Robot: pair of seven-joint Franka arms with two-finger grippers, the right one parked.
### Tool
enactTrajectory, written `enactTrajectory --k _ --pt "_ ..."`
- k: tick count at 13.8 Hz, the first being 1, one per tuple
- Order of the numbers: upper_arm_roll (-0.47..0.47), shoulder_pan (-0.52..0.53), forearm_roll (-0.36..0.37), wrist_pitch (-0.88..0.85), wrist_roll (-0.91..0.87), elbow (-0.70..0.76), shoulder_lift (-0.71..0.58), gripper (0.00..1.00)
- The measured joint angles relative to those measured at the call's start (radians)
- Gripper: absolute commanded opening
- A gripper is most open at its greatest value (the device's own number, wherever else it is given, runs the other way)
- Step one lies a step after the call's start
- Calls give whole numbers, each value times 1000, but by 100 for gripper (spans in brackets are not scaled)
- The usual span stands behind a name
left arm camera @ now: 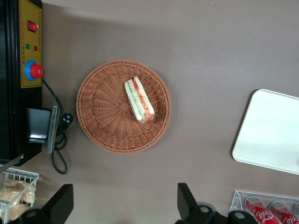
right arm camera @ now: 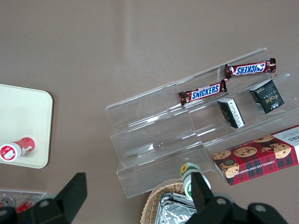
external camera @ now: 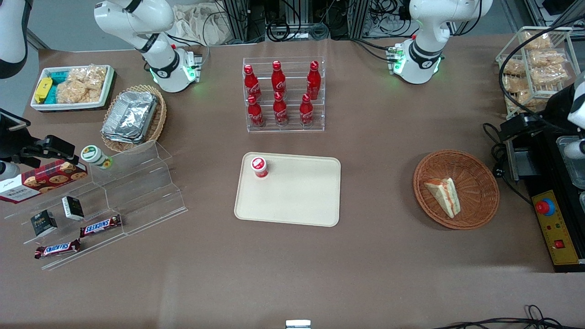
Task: Place sandwich from basket to tray
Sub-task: 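Move the left gripper over the wicker basket toward the sandwich, then lower the left gripper and close it on the wrapped sandwich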
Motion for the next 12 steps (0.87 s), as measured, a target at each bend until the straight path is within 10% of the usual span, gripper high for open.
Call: enactTrajectory --k 12 --pt "10 9 0 458 -154 -256 281 100"
